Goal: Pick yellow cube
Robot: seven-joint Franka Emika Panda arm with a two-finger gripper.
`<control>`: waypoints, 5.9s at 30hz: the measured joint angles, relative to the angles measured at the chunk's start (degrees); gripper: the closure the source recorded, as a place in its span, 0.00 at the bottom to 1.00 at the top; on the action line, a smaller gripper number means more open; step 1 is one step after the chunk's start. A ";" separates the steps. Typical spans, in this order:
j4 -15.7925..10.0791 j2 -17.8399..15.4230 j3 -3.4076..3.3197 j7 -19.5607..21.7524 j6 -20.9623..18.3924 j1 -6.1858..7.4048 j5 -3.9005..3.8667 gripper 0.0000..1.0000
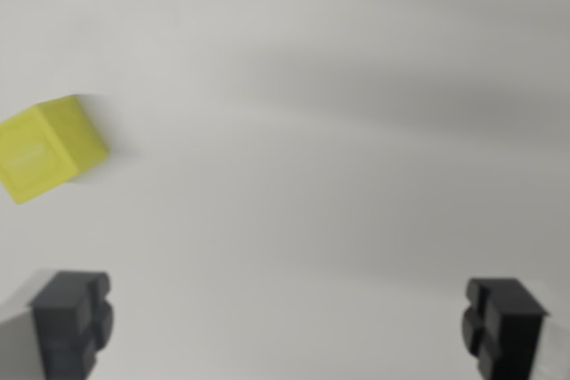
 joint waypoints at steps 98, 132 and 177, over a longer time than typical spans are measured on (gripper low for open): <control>-2.95 17.46 0.02 -7.37 19.47 16.30 1.66 0.00; -0.43 25.44 -0.01 -9.37 24.75 19.13 2.99 0.00; -0.79 24.38 -0.07 -9.62 24.05 19.20 2.97 1.00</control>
